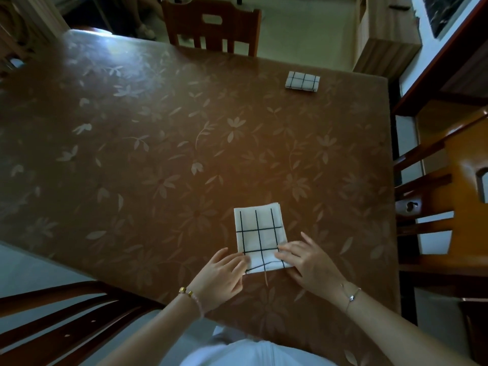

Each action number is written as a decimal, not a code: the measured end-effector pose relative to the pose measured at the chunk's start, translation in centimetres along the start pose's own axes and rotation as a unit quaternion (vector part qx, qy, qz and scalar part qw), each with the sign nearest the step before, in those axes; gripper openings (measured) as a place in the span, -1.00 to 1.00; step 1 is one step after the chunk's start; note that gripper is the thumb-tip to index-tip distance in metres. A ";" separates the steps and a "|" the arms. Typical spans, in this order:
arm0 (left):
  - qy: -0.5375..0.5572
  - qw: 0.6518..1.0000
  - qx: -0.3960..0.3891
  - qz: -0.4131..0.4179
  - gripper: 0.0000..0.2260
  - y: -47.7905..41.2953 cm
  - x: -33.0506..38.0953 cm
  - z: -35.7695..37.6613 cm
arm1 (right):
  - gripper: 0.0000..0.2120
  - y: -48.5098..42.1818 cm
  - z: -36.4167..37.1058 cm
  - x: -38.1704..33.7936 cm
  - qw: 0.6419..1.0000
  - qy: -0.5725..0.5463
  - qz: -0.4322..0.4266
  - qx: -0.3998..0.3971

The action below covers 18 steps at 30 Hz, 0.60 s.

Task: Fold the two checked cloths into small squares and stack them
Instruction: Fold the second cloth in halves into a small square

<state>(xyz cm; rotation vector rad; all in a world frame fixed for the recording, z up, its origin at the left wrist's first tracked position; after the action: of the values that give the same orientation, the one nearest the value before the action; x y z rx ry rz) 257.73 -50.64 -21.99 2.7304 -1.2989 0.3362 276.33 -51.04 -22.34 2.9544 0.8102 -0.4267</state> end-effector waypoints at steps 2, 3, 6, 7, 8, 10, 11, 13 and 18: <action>0.004 1.000 -0.010 0.018 -0.71 1.9 0.6 0.7 | -0.53 1.3 0.2 -1.4 1.000 -0.005 0.005 0.002; 0.009 1.000 -0.013 0.020 -0.71 2.7 0.8 1.0 | -0.52 1.8 0.3 -2.0 1.000 -0.009 0.012 0.006; 0.019 0.999 -0.019 -0.019 -0.63 4.0 0.4 1.7 | -0.52 2.7 0.6 -3.1 0.999 -0.029 0.036 0.015; 0.027 0.999 -0.019 -0.042 -0.61 4.1 0.0 1.8 | -0.53 3.0 0.7 -3.3 0.998 -0.038 0.043 0.015; 0.039 0.997 -0.018 -0.063 -0.61 4.0 -0.3 1.9 | -0.55 3.2 0.8 -3.5 0.998 -0.044 0.048 0.014; 0.066 0.994 -0.008 -0.085 -0.65 3.7 -0.7 2.0 | -0.59 3.6 1.0 -3.9 0.997 -0.053 0.057 0.010; 0.076 0.993 0.000 -0.088 -0.67 3.5 -0.8 2.1 | -0.60 3.8 1.0 -4.1 0.996 -0.057 0.061 0.008; 0.082 0.993 0.019 -0.086 -0.73 3.1 -0.9 1.8 | -0.62 4.1 1.1 -4.3 0.995 -0.066 0.071 0.006; 0.085 0.990 0.072 -0.087 -0.83 2.2 -1.1 0.9 | -0.66 4.0 0.9 -3.8 0.990 -0.091 0.104 0.022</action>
<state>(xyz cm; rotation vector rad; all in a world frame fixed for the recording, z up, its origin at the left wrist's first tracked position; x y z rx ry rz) 255.46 -51.33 -23.12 2.8317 -1.0228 0.6533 274.96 -56.47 -22.26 2.9416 0.4746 -0.6948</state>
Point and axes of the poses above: each hand's wrist, its own y-axis away from the middle knuckle, its own z-axis out of the palm, x = y × z, the point moved 6 cm from there along -y, towards the middle knuckle, and after that the axes turned 4 degrees about -x, right-handed, at the moved point
